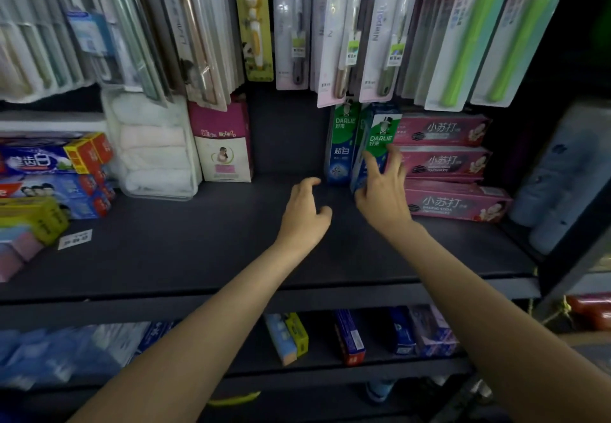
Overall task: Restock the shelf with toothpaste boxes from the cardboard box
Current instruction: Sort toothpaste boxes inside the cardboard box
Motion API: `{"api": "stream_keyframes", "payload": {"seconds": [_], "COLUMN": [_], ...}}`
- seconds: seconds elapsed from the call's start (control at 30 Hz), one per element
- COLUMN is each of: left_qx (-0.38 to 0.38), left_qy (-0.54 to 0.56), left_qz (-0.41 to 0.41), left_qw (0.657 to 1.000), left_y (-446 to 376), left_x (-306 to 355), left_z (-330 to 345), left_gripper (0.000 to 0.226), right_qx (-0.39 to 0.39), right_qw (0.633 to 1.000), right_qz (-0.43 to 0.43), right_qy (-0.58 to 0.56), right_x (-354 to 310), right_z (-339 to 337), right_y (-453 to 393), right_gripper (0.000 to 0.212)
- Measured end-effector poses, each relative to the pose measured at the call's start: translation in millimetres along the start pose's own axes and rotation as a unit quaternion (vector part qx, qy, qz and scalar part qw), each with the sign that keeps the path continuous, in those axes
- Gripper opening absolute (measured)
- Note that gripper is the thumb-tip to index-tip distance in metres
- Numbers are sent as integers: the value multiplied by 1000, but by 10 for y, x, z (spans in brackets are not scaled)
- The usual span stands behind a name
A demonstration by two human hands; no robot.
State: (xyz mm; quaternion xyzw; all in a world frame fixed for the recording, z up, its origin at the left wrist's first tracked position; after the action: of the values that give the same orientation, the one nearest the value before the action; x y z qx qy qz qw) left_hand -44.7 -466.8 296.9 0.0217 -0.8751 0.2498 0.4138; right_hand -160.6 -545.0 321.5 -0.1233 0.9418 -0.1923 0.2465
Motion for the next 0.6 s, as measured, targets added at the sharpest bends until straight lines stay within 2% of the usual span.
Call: {"api": "stream_keyframes", "payload": {"seconds": [0.13,0.27,0.5,0.6], "left_qx": [8,10,12,17], "left_qy": [-1,2,-2,1], "left_qz": [-12,-16,-24,-30], "left_qw": [1000,1000,1000,999], "left_y": [26,38,28,1], "left_x": [-68,-113,-215,-249], "left_z": [-87,-104,-120,-128], "left_gripper": [47,47,47,46], "right_qx": [-39,-37,84,84], "right_qw": [999,998,993,992], "right_qz": [29,48,71,72], "right_qy": [9,22,35,59], "right_x": [10,-20,-114,-127], "right_z": [50,33,-34,-21], "right_y": [-72,-226,-437,-523], "right_gripper": [73,74,42,42]}}
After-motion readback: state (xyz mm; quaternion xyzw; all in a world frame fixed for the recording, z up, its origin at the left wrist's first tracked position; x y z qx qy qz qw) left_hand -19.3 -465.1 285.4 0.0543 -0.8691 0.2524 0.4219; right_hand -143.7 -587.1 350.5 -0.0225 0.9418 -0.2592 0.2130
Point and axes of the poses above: each hand's wrist, its own y-axis away from the middle knuckle, its own z-axis out of the palm, x = y × z, the point moved 6 cm from there along -y, towards the middle knuckle, and after that the axes turned 12 degrees about z, right-handed, at the moved point
